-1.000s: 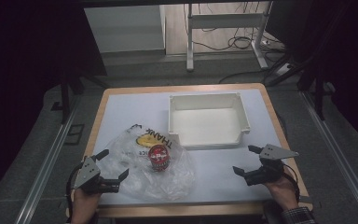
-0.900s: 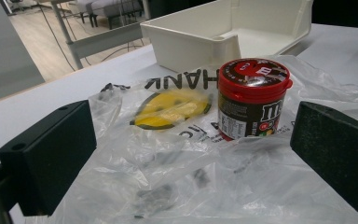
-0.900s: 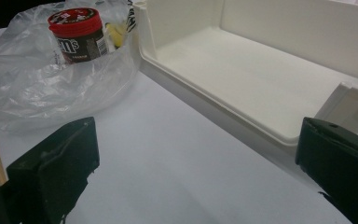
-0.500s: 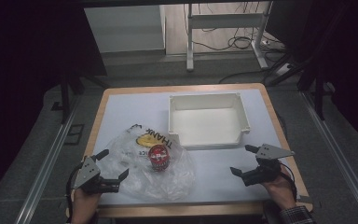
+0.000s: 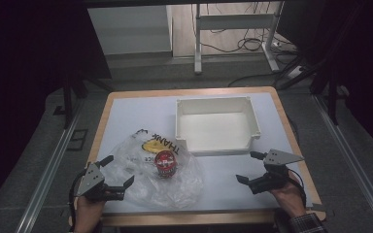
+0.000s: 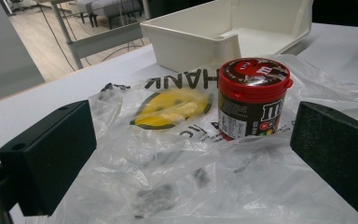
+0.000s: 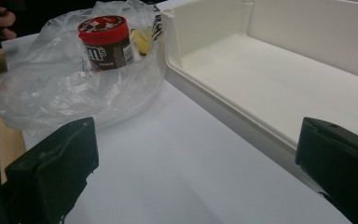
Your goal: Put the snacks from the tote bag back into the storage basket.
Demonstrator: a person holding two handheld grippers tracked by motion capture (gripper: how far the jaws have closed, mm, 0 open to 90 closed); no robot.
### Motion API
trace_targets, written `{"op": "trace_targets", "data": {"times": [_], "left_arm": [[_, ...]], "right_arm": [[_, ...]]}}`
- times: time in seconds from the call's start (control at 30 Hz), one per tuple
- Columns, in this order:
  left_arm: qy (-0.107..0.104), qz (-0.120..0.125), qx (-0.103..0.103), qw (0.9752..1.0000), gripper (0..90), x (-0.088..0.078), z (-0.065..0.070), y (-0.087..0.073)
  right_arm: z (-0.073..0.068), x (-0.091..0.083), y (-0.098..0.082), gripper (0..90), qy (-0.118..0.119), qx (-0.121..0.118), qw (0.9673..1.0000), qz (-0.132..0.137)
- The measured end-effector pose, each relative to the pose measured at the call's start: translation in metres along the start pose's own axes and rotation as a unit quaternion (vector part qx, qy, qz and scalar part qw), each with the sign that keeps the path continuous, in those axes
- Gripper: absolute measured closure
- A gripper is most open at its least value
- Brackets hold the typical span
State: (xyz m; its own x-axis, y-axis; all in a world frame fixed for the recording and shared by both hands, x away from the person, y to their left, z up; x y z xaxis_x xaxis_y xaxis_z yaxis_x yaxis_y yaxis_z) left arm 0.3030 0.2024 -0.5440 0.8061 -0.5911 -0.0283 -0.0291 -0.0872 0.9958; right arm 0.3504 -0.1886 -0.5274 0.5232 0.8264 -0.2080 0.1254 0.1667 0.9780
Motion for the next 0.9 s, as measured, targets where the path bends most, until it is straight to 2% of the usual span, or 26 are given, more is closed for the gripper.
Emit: {"op": "trace_targets", "data": {"times": [0.37,0.6,0.9], "left_arm": [[0.000,-0.001,0.002,1.0000,0.1,0.000,0.000,0.000],[0.000,-0.001,0.002,1.0000,0.1,0.000,0.000,0.000],[0.000,-0.001,0.003,1.0000,0.1,0.000,0.000,0.000]], "right_arm": [[0.000,0.005,-0.001,0.0,0.001,0.003,0.9999,-0.010],[-0.006,0.010,0.002,0.0,0.012,0.002,0.9999,-0.009],[-0.003,0.014,0.002,0.0,0.008,0.000,0.9998,-0.017]]}}
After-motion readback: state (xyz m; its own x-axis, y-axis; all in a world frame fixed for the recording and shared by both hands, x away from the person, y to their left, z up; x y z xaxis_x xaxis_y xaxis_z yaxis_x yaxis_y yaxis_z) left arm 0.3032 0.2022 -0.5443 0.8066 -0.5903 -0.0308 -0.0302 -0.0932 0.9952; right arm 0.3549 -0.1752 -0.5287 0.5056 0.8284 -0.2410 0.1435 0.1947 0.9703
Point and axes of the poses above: each handheld gripper's, and its own axes: x roughly forward along the jaws, y roughly out of its top, z roughly to its right, the point moved 10 cm from there along x, roughly forward along the jaws, and after that the axes turned 15 degrees about z, right-handed, at the moved point
